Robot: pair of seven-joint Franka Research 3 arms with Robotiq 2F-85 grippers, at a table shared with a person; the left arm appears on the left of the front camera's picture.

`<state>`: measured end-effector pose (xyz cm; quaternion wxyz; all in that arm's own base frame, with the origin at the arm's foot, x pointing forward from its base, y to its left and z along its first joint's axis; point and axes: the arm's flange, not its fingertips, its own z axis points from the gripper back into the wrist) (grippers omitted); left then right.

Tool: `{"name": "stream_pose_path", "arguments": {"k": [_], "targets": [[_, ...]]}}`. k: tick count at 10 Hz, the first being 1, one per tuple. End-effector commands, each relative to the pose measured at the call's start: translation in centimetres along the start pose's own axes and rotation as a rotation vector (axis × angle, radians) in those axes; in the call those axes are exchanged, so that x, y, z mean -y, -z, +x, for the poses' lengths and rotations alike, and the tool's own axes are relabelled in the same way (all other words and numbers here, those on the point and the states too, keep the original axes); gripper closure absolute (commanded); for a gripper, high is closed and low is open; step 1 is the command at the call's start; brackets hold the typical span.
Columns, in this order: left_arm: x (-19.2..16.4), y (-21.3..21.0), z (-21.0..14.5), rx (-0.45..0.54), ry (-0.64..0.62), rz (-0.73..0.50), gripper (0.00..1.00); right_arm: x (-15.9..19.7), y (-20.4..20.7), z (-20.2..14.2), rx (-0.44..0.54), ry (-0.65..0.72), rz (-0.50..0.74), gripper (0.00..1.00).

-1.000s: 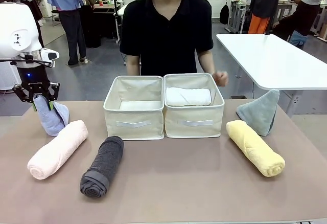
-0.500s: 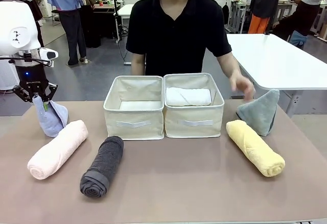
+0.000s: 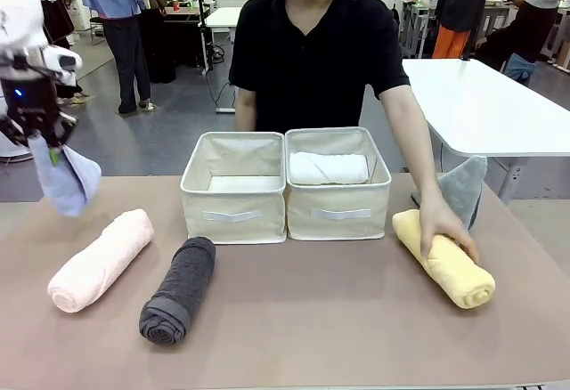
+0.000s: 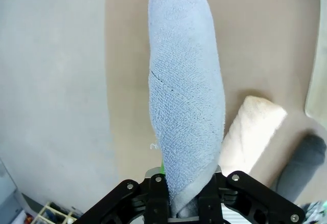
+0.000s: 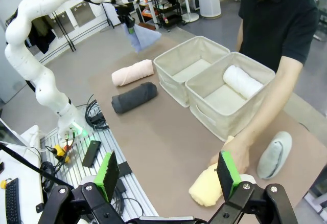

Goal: Sort the towels based on their folding style.
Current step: Pick up one triangle-folded towel and place it in the left Fabric basket.

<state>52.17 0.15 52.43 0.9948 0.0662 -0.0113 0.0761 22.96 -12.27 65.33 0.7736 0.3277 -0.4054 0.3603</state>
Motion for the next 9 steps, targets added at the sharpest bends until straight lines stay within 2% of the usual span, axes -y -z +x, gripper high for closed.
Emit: {"name": "stream_pose_path", "arguments": {"k": [1,4,5,6,8,9], "targets": [[-2.9,-6.3,-2.6,-0.01,0.105,0.001,1.0,0.1,0.2,0.0,0.011,-0.007,0.015,0.0],[-5.4,-9.7,-5.3,0.026,0.115,-0.047,1.0,0.1,0.2,0.0,0.011,-0.007,0.015,0.0],[-6.4,-9.3,-6.3,0.026,0.038,-0.084,1.0,0.1,0.2,0.0,0.011,-0.007,0.015,0.0],[-4.9,-10.6,-5.6,0.025,0.111,-0.01,1.0,0.1,0.2,0.0,0.011,-0.007,0.015,0.0],[-4.9,-10.6,-5.6,0.025,0.111,-0.01,1.0,0.1,0.2,0.0,0.011,-0.007,0.015,0.0],[-5.6,-10.3,-5.9,0.019,0.093,-0.031,0.82,0.1,0.2,0.0,0.011,-0.007,0.015,0.0]]}}
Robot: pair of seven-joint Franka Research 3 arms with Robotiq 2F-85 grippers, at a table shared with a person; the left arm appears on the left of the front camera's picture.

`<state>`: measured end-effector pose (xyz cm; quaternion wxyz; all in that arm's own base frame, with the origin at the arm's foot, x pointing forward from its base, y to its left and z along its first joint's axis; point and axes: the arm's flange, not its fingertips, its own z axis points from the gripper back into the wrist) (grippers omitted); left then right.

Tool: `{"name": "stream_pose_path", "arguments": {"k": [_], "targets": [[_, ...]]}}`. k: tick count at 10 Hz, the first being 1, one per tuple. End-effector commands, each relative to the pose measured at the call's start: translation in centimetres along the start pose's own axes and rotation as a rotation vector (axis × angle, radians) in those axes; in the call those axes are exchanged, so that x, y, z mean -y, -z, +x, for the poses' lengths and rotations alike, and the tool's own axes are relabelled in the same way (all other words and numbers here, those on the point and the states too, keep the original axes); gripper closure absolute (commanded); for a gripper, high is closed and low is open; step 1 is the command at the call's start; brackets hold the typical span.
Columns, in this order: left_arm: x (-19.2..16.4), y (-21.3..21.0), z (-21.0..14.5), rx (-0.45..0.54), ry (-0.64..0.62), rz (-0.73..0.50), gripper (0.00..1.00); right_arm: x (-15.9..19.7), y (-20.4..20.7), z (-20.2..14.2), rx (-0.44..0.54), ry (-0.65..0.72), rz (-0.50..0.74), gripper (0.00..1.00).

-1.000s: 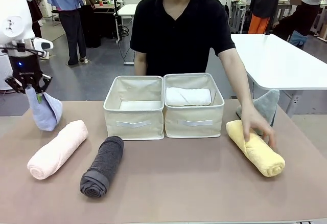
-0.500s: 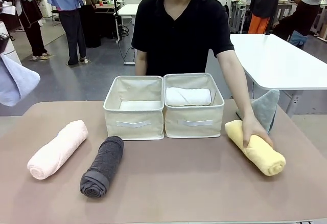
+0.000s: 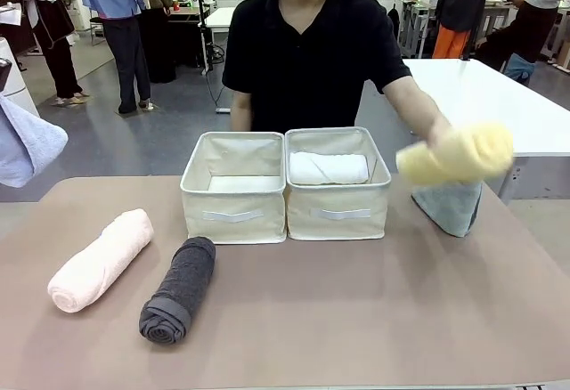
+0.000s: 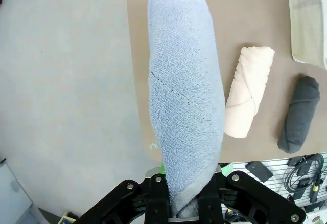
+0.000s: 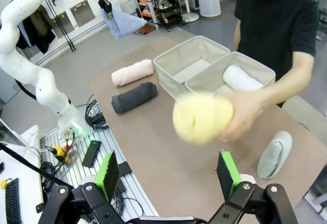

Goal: Sort the towels based on their folding style.
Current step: Pick up one triangle-folded towel and place it in the left Fabric basket.

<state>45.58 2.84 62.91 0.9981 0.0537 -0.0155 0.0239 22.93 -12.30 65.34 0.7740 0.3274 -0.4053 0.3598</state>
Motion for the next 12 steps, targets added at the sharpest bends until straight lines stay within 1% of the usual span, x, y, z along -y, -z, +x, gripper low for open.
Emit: {"name": "stream_pose_path", "arguments": {"k": [1,2,3,4,5,6,7,8,9,10,11,12], "targets": [[0.4,-2.2,-0.6,0.102,0.152,-0.032,0.82,0.1,0.2,0.0,0.011,-0.008,0.016,0.0],[1.8,-4.7,-0.9,0.173,0.276,-0.041,0.82,0.1,0.2,0.0,0.011,-0.008,0.016,0.0],[3.5,-7.2,-1.2,0.222,0.419,-0.048,0.82,0.1,0.2,0.0,0.011,-0.008,0.016,0.0],[5.4,-9.5,-0.8,0.26,0.569,-0.046,0.82,0.1,0.2,0.0,0.011,-0.008,0.016,0.0],[7.6,-11.1,0.2,0.267,0.7,-0.048,0.82,0.1,0.2,0.0,0.011,-0.008,0.016,0.0],[9.5,-11.7,1.5,0.261,0.808,-0.067,0.82,0.1,0.2,0.0,0.011,-0.008,0.016,0.0],[11.8,-11.7,2.8,0.246,0.932,-0.097,0.82,0.1,0.2,0.0,0.011,-0.008,0.016,0.0],[14.6,-11.4,4.1,0.252,1.064,-0.129,0.82,0.1,0.2,0.0,0.011,-0.008,0.016,0.0],[17.7,-10.8,5.5,0.234,1.167,-0.155,0.82,0.1,0.2,0.0,0.011,-0.008,0.016,0.0],[21.3,-10.0,6.9,0.21,1.263,-0.127,0.82,0.1,0.2,0.0,0.011,-0.008,0.016,0.0],[23.8,-9.3,7.8,0.196,1.331,-0.091,0.82,0.1,0.2,0.0,0.011,-0.008,0.016,0.0],[25.9,-8.6,8.1,0.2,1.371,-0.026,0.82,0.1,0.2,0.0,0.011,-0.008,0.016,0.0]]}}
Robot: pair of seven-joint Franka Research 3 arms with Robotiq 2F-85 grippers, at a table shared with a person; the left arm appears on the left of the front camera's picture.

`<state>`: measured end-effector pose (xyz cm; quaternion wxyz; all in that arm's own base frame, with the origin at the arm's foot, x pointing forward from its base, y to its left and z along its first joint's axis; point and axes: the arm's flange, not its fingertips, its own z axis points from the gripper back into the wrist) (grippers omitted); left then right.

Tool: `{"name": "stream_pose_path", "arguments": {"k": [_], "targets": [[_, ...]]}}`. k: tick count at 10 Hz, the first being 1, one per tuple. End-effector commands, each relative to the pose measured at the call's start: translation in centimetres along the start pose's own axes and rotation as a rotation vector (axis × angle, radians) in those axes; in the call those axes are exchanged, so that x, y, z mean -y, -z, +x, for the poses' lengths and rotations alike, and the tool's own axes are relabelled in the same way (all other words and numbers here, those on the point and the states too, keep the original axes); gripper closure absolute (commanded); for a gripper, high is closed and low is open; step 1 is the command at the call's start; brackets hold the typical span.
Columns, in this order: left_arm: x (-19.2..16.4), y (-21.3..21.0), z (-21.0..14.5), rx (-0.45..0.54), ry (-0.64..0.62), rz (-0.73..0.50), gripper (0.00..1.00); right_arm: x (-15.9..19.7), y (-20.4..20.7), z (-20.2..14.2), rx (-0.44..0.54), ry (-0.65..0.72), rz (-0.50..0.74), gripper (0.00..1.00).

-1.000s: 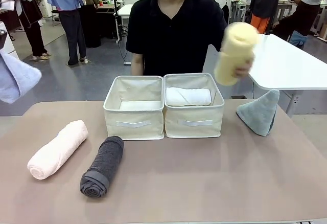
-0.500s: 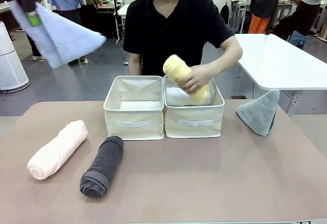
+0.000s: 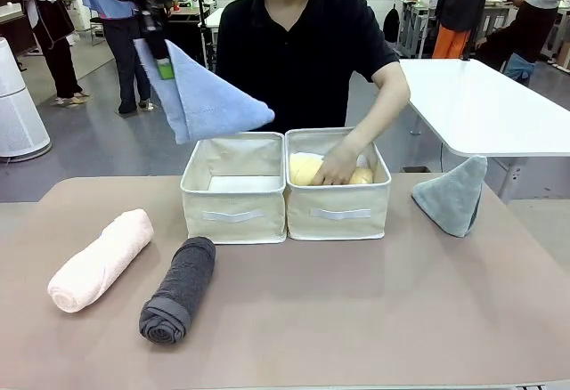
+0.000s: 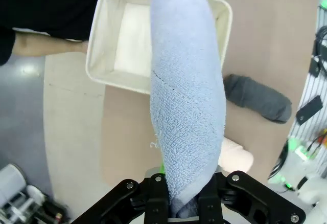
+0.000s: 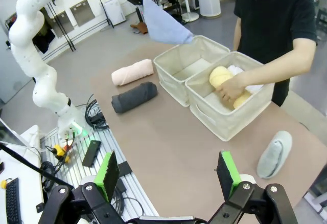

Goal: Sort the towels based on their folding style.
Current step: Pick up one triangle-folded towel and place it in the left Fabric basket.

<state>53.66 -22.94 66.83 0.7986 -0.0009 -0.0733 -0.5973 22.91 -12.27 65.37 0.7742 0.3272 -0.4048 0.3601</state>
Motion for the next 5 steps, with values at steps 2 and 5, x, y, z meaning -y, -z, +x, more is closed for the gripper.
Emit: {"name": "stream_pose_path", "arguments": {"k": [2,5], "targets": [[-0.9,-0.6,3.7,-0.105,0.125,0.12,0.82,0.1,0.2,0.0,0.012,-0.008,0.016,0.0],[-0.4,1.8,4.7,-0.115,0.253,0.128,0.82,0.1,0.2,0.0,0.012,-0.008,0.016,0.0]]}}
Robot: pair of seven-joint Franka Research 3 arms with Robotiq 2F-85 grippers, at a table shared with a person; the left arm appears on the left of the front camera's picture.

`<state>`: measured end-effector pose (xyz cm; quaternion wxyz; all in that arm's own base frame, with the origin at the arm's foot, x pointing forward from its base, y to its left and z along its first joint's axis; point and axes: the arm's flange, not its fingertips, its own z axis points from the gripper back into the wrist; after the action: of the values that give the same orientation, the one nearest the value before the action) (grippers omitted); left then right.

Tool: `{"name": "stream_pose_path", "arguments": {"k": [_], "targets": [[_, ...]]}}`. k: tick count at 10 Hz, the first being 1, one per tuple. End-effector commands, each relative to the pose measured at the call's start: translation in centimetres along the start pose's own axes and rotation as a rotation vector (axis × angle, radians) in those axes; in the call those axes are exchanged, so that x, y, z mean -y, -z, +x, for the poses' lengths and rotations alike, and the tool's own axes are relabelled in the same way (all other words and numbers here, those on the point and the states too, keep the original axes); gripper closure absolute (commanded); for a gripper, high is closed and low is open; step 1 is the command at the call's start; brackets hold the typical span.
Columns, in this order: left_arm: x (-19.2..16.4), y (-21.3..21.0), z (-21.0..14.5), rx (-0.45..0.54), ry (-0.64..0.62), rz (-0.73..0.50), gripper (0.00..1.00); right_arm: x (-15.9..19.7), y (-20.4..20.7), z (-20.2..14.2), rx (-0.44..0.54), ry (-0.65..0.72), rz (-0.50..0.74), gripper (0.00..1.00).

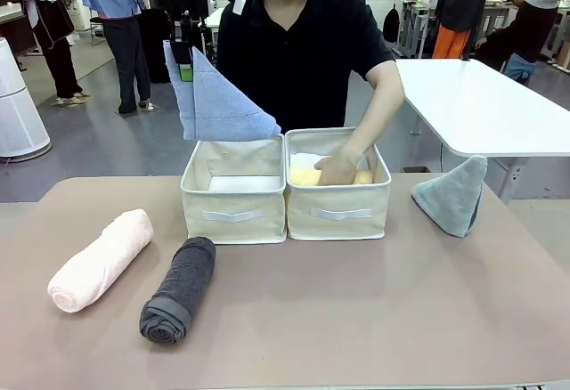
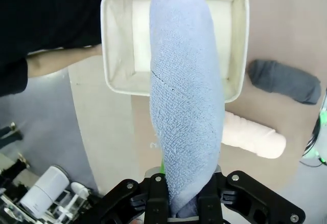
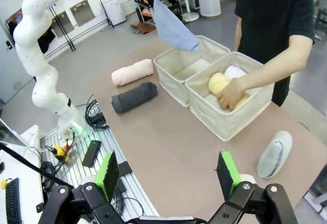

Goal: Sort the towels based on their folding style.
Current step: Pick up one triangle-folded towel and place it in the left Fabric basket.

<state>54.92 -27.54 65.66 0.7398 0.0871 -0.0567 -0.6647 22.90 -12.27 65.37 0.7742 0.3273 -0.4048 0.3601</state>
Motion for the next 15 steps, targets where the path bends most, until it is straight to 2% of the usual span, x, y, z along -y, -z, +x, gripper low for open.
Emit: {"name": "stream_pose_path", "arguments": {"k": [1,2,5,15], "targets": [[-0.5,1.4,0.2,0.024,0.093,0.003,0.82,0.1,0.2,0.0,0.012,-0.008,0.016,0.0],[-0.4,2.2,0.4,0.026,0.114,-0.004,0.82,0.1,0.2,0.0,0.012,-0.008,0.016,0.0],[0.8,5.5,1.3,-0.057,0.172,0.023,0.82,0.1,0.2,0.0,0.012,-0.008,0.016,0.0],[4.7,14.2,2.1,-0.082,0.213,-0.163,0.82,0.1,0.2,0.0,0.012,-0.008,0.016,0.0]]}}
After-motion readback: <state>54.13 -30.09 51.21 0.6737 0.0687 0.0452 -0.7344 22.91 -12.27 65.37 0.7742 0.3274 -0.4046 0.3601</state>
